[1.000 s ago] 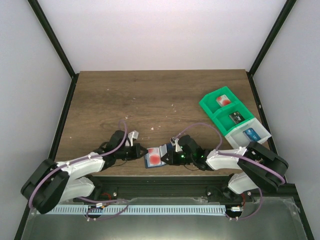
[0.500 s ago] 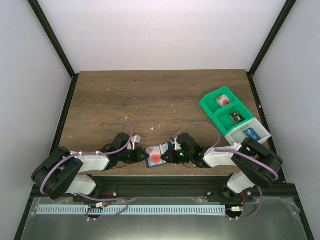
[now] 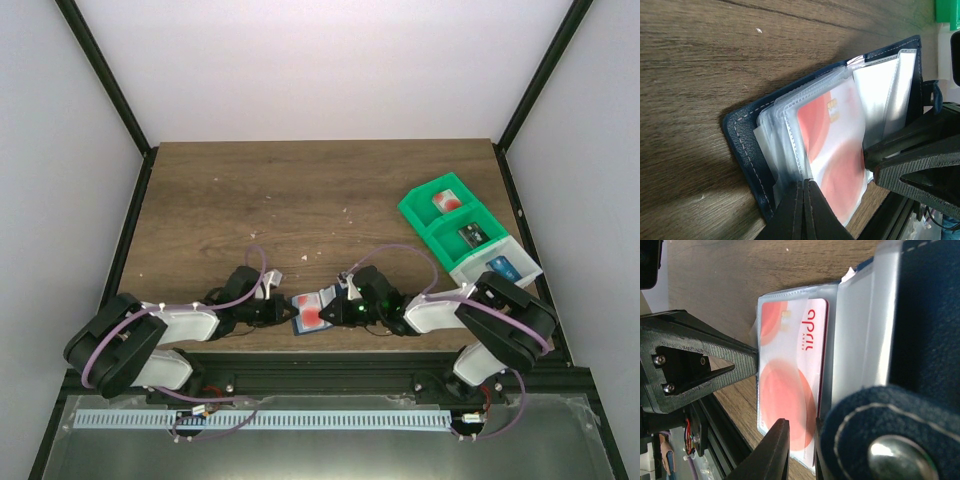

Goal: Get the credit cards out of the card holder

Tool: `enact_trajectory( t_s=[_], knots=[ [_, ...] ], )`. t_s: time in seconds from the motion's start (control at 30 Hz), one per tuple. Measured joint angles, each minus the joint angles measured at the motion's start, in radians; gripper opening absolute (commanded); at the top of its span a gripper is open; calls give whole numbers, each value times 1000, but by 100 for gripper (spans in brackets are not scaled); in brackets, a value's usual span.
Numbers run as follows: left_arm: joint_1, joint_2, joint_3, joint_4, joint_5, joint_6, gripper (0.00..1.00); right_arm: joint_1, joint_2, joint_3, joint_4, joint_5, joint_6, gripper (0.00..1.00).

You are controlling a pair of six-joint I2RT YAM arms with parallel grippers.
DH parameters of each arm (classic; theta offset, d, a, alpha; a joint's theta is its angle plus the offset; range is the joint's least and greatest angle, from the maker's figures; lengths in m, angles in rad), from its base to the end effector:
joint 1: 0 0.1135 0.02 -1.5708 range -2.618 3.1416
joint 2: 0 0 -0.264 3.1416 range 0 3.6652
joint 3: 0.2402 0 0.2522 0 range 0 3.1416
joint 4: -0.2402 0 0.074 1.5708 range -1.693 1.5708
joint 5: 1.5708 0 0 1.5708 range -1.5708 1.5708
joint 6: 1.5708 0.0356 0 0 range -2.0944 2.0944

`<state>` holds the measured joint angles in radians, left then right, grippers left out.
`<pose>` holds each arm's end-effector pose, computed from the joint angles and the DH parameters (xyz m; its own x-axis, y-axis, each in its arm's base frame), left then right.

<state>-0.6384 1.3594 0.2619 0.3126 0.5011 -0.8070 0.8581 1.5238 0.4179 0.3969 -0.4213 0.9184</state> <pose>0.1537 -0.1354 0.1066 -0.9671 -0.0711 -0.2441 0.1404 0.6512 -0.7458 0.1537 0.2001 0.1158 -0.9684 -0.0115 -0.2492 -0.2041 0.6111 0.7648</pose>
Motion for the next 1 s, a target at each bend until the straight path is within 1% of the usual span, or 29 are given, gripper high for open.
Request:
enact_trajectory(
  t_s=[0.3,0.57,0.77,1.0],
  knots=[
    [0,0,0,0,-1,0,0,-10,18,-2,24,-15,11,17],
    [0,3,0,2,-2,0,0,-11,13,-2,10,3,13,22],
    [0,3,0,2,-2,0,0,-11,7,-2,-5,6,5,21],
    [0,4,0,3,-3,0,0,-12,35,-2,28,-11,3,19]
  ],
)
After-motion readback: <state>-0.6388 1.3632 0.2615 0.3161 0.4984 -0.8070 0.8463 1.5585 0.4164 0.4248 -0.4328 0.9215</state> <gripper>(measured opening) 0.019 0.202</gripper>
